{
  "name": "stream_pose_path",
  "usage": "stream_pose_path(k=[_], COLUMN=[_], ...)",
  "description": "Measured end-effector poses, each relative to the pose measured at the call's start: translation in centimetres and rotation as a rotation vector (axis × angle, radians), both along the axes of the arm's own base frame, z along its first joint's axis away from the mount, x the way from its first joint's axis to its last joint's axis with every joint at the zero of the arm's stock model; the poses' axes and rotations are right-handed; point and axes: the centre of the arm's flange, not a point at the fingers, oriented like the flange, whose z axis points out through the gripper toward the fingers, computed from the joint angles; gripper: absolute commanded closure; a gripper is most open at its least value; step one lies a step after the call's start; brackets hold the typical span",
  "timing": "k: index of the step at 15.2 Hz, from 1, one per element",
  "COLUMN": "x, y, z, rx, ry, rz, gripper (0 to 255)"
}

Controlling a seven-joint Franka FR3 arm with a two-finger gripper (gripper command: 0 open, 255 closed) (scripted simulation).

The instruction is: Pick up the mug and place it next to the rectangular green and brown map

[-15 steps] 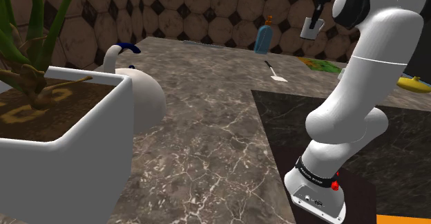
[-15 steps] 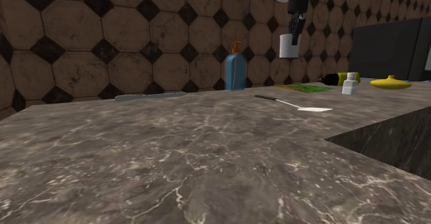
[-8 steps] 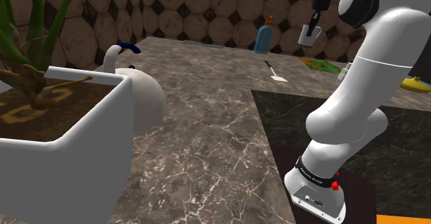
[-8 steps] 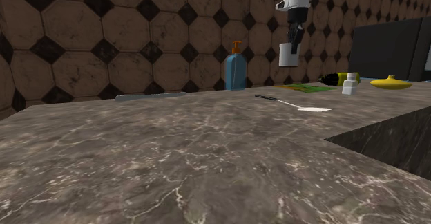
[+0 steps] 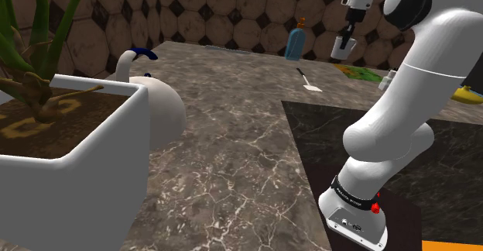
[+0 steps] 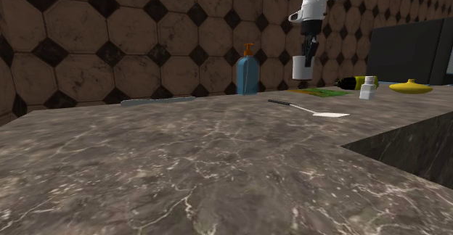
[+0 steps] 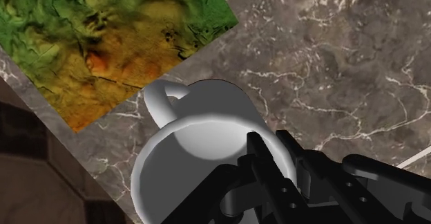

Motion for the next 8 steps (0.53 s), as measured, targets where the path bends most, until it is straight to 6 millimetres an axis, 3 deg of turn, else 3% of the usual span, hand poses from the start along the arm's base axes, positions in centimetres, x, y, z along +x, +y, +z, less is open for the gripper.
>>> stream_pose_path(k=[8], x=[0.0], y=[-0.1], z=[-4.3], rx=[0.000], ry=[0.000], rz=[0.000], gripper=[255])
